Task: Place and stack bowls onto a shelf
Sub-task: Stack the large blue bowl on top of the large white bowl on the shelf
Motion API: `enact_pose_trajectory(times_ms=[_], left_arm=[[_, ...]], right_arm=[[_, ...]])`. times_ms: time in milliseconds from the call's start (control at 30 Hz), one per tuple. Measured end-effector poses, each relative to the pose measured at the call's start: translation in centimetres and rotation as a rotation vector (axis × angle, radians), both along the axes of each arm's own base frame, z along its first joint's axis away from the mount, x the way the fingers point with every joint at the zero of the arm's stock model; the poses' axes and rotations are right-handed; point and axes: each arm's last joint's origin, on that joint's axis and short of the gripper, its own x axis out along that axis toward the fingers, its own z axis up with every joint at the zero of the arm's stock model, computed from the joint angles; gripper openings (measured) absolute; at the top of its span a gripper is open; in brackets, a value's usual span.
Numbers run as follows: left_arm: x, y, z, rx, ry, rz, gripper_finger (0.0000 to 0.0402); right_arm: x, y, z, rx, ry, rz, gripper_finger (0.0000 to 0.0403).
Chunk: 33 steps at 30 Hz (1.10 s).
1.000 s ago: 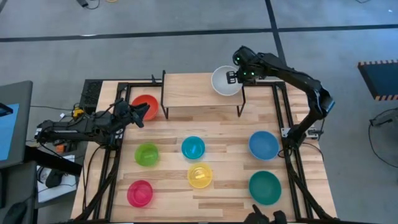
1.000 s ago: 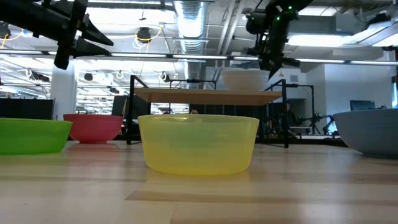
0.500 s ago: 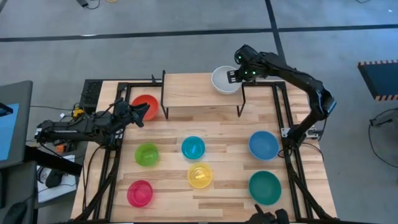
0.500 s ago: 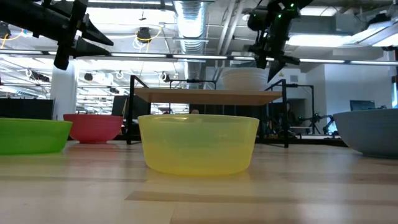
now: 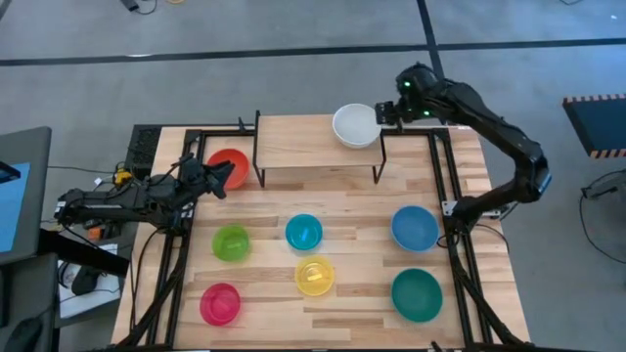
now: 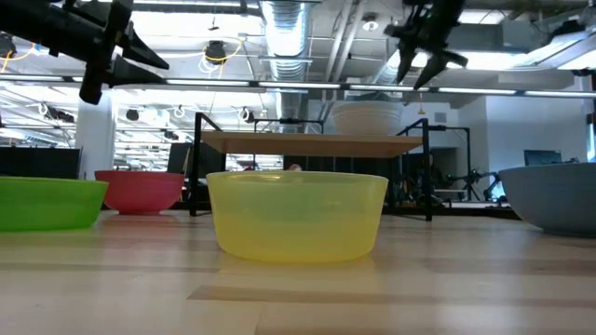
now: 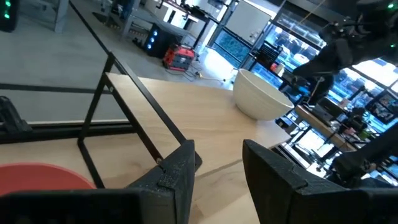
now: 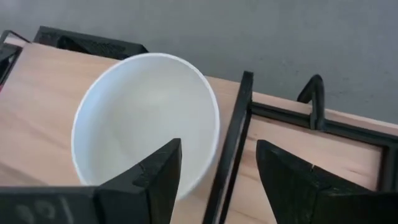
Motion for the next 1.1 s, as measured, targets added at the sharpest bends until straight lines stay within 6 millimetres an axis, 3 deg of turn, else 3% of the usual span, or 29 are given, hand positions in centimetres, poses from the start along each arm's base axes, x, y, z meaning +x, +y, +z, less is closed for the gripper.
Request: enact_pose_trajectory(times_ms=[167, 500, 833, 1100], left_arm=[[0.6, -0.2, 0.1, -0.002, -0.007, -0.026, 0.0118], [3.4, -0.6, -0.3, 0.002, 0.016, -0.067, 0.0118], [5.5, -0.8, 0.0, 0.036, -0.001, -0.136, 0.0118], [7.6, -0.9, 2.8, 0.149, 0.135, -0.158, 0.0118]], right_arm=[[-1.3, 2.3, 0.6, 0.009, -0.007, 0.025, 0.0235], [-2.0, 8.4, -1.8, 0.102, -0.027, 0.086, 0.0235], [-3.2, 15.0, -7.5, 0.305, 0.067, 0.079, 0.0235], [-3.5, 17.7, -11.7, 0.417, 0.231, 0.110, 0.0223]])
